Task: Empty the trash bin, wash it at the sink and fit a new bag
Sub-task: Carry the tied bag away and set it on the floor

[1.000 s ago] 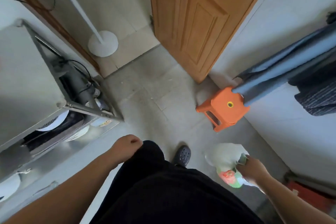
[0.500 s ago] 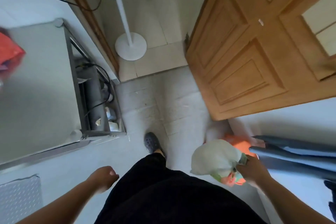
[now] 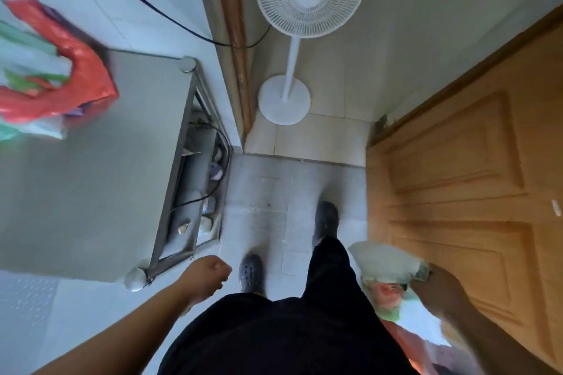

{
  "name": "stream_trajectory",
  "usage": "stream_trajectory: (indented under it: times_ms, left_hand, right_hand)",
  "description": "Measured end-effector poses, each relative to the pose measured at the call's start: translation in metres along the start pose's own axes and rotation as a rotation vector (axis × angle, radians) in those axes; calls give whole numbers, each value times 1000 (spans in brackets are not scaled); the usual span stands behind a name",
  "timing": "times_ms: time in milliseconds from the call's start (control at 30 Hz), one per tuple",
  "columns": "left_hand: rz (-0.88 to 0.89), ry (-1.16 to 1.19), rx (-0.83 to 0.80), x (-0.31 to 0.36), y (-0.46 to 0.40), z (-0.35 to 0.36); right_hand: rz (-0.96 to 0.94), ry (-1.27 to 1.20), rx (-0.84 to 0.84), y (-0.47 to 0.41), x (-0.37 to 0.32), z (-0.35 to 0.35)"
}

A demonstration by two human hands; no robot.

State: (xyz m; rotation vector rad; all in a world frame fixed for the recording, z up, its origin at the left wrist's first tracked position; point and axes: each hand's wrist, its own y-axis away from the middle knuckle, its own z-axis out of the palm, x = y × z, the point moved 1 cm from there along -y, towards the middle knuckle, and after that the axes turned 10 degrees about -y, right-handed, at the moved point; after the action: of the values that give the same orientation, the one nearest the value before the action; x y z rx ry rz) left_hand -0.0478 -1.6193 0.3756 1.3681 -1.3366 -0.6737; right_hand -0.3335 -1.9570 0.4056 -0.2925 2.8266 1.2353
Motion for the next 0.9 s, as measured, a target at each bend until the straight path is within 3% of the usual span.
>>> stream_trajectory:
  times_ms: [233, 433, 633, 900]
  left_hand:
    - [-283, 244, 166, 21, -18, 27]
    - [-278, 316, 155, 86, -52, 56]
    - [-195, 212, 94, 110, -120, 83]
    - [-174, -25, 79, 70, -269, 140]
  right_hand:
    - [-291, 148, -201, -127, -110, -77]
    - [-491, 338, -364, -208, -204, -88]
    - [-618, 508, -380, -270, -285, -43]
    - [-825, 565, -388, -364, -353, 110]
